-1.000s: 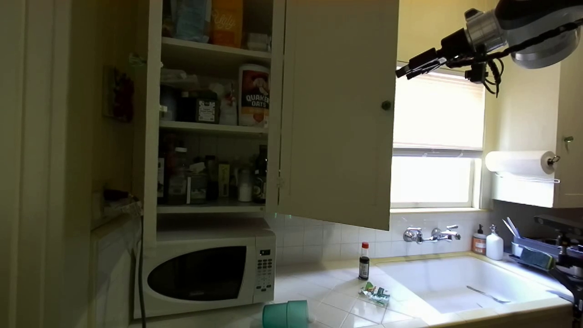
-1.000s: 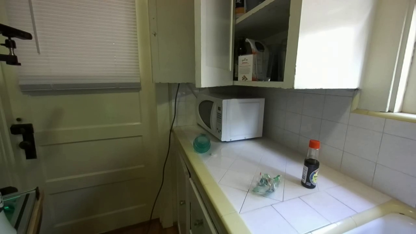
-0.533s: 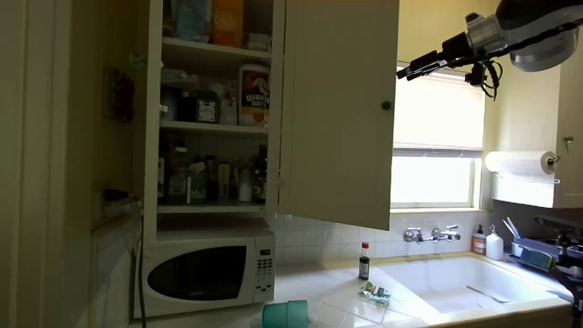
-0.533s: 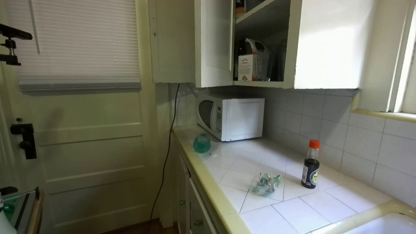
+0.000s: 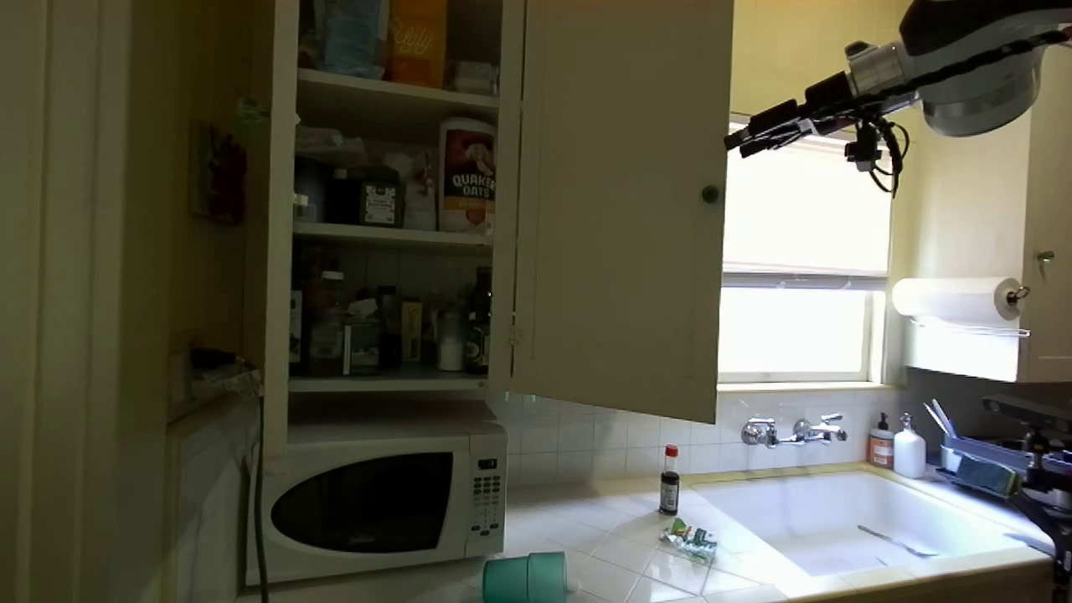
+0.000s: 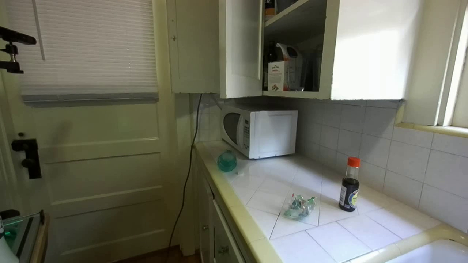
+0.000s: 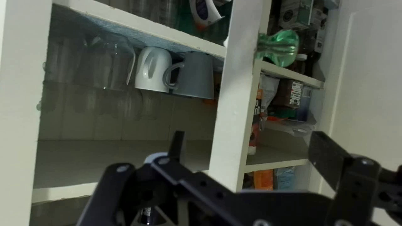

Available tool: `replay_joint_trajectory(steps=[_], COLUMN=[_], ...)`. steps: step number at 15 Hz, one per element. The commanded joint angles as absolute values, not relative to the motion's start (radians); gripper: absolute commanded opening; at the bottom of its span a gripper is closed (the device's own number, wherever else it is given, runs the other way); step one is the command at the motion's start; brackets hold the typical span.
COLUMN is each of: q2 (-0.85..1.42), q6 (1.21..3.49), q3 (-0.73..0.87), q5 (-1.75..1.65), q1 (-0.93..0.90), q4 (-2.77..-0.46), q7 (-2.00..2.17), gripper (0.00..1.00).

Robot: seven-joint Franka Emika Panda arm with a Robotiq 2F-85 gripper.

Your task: Open the cupboard then put the cup inside

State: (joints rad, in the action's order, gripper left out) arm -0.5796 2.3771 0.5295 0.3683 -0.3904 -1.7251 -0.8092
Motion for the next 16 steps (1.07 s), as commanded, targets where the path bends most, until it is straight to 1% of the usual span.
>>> replay_joint_trajectory(steps=[1, 3, 6, 11, 16], q2=[-0.484, -0.435, -0.382, -0.371, -0.381], q6=[2.231, 2.151, 2.053, 1.893, 1.813], q3=[0.599, 0.615, 0.586, 0.481, 0.371], q5=[0.496, 0.562, 0.613, 0.638, 0.638], q1=[-0.448, -0.446, -0.398, -0.298, -0.23], q4=[-1.608, -1.566, -1.546, -1.523, -1.515], q7=[-0.884, -0.907, -0.94, -0.98, -1.028], gripper=[1.0, 1.0, 1.0, 1.0, 1.0])
